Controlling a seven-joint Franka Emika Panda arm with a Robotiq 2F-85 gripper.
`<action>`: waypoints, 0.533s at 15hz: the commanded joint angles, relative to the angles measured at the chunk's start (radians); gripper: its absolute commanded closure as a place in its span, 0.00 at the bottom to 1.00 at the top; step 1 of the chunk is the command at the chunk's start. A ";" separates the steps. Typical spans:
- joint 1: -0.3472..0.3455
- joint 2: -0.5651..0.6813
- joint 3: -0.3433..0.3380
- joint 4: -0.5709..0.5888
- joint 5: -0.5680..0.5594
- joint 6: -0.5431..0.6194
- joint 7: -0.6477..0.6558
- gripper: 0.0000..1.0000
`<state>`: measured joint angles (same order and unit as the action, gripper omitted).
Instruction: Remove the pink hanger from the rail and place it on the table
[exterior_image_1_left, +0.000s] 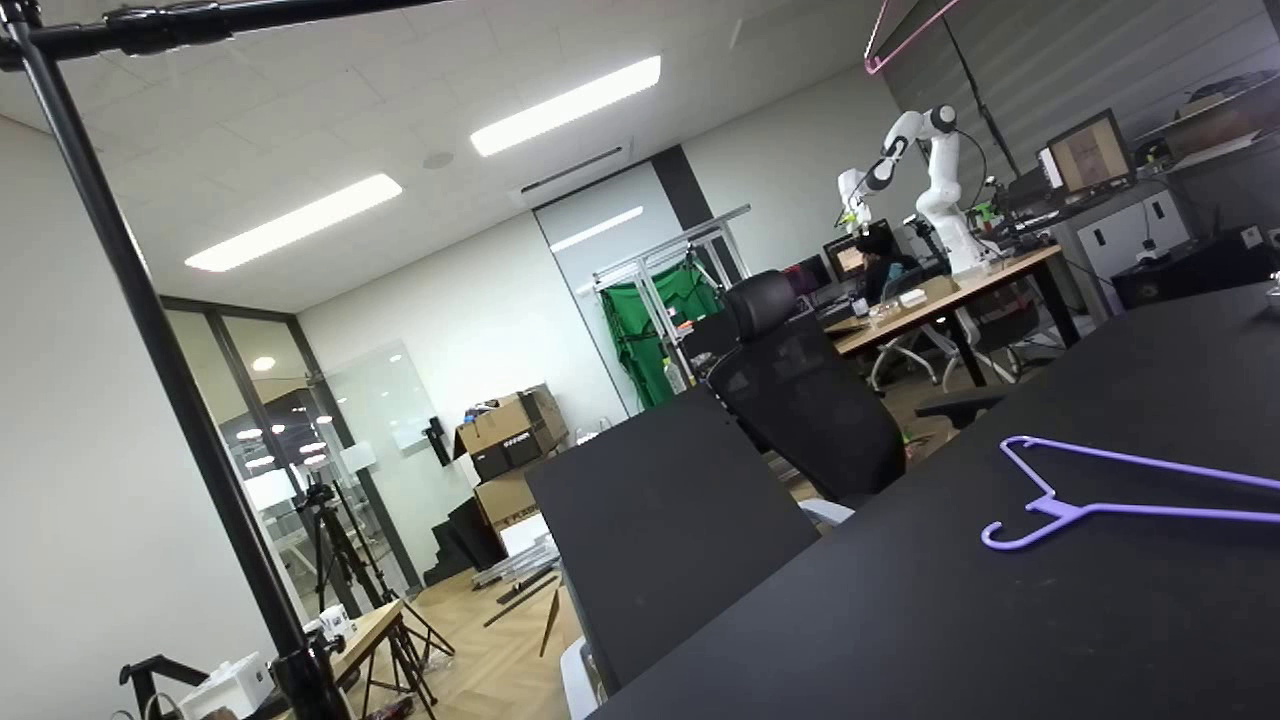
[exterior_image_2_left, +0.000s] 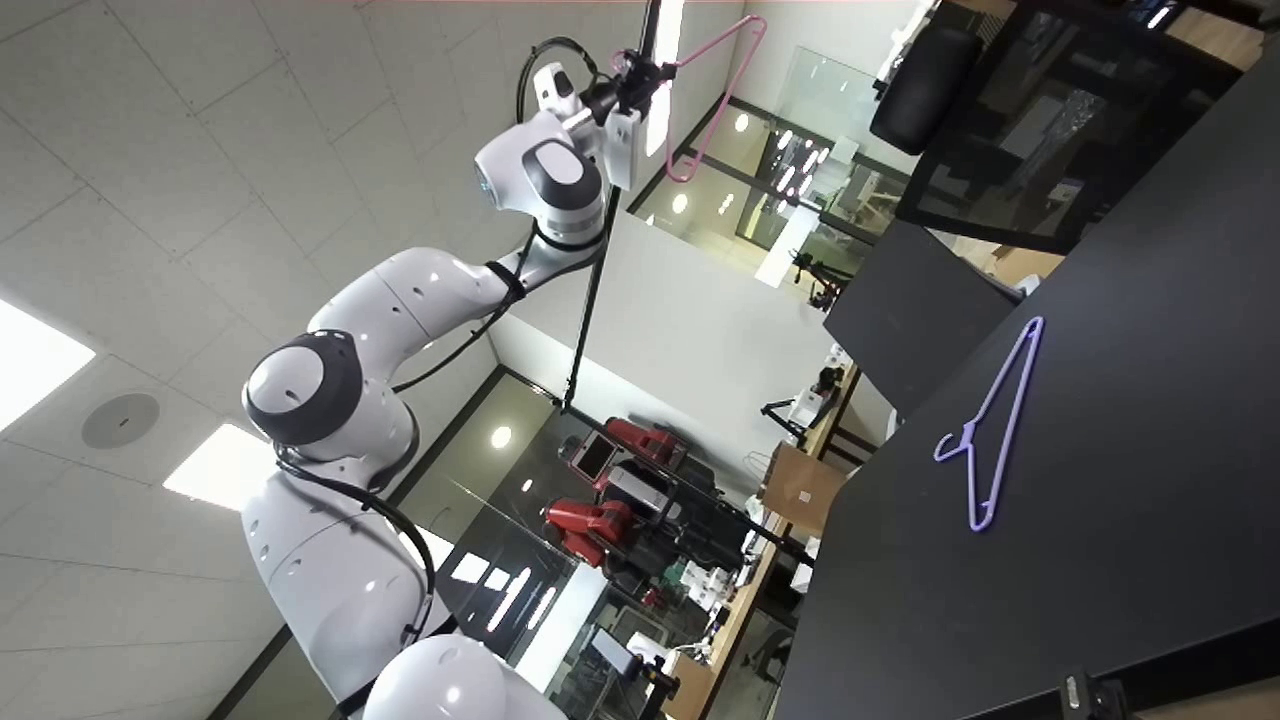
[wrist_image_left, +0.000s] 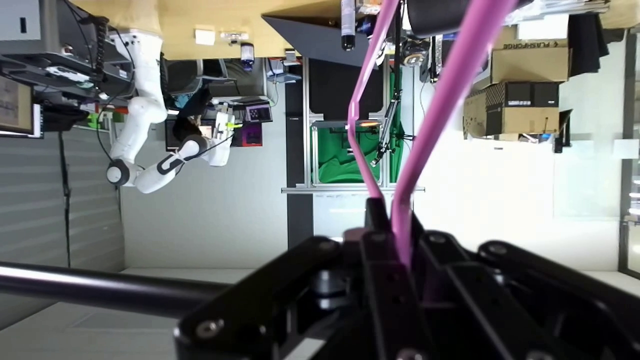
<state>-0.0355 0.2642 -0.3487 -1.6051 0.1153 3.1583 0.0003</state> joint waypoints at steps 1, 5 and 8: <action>0.023 -0.068 -0.011 -0.079 -0.010 0.006 0.005 0.98; 0.030 -0.117 -0.007 -0.143 -0.012 0.020 -0.003 0.98; 0.033 -0.167 0.000 -0.211 -0.011 0.012 -0.013 0.98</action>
<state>-0.0155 0.1766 -0.3487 -1.7202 0.1147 3.1679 -0.0051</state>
